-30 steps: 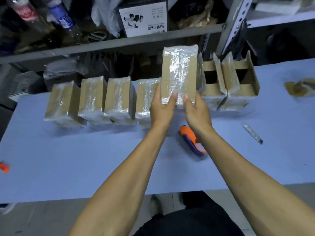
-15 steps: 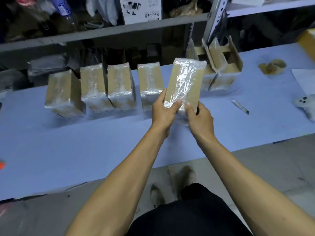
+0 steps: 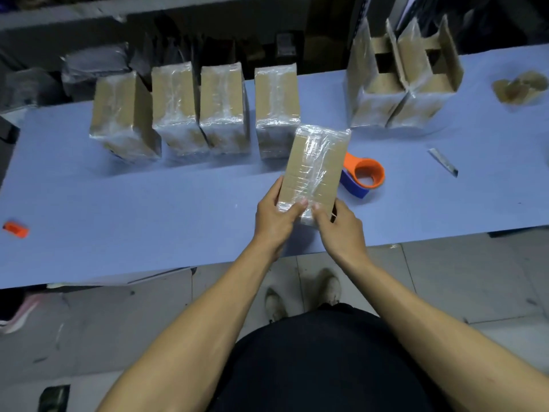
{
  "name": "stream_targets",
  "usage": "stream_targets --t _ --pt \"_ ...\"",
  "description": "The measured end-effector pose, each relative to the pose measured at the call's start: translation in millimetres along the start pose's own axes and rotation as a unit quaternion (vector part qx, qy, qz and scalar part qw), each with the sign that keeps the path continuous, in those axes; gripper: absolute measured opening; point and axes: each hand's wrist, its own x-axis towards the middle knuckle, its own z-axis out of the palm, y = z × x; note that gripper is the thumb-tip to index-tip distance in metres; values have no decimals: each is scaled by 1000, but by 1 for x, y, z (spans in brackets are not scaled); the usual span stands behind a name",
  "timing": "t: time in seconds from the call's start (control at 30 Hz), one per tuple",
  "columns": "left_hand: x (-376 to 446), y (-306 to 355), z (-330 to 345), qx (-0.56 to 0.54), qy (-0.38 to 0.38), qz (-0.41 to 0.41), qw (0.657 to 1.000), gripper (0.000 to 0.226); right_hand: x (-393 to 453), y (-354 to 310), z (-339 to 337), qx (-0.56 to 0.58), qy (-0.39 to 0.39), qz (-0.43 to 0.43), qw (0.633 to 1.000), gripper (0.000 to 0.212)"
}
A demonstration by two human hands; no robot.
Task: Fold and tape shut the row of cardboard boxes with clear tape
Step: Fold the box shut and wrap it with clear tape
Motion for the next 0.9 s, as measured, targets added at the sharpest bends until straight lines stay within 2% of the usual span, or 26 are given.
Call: stream_targets --t 0.13,0.23,0.33,0.43,0.53,0.67,0.73,0.83,0.9 --pt "-3 -9 -20 7 -4 -15 1000 45 -4 3 7 15 -16 13 1000 41" --pt "0 -12 -36 14 -30 -52 998 47 4 10 8 -34 -67 42 996 49" --pt "8 -13 -49 1 -47 -90 995 46 20 13 9 -11 -93 66 993 80" --pt "17 -6 -59 11 -78 -110 991 56 41 8 4 33 -13 50 998 106" --pt "27 2 -68 28 -106 -126 986 62 67 0 -9 49 29 25 998 97" --pt "39 11 -82 65 -140 -141 978 67 87 -10 -17 -40 -55 -31 997 51" --pt "42 11 -84 64 -62 -130 988 76 86 -9 -15 -43 -42 -18 998 45" --pt "47 5 -78 36 164 -102 981 79 69 -2 -10 -51 27 30 998 48" --pt "48 -1 -68 10 207 -116 971 70 55 5 -1 -60 42 48 996 47"
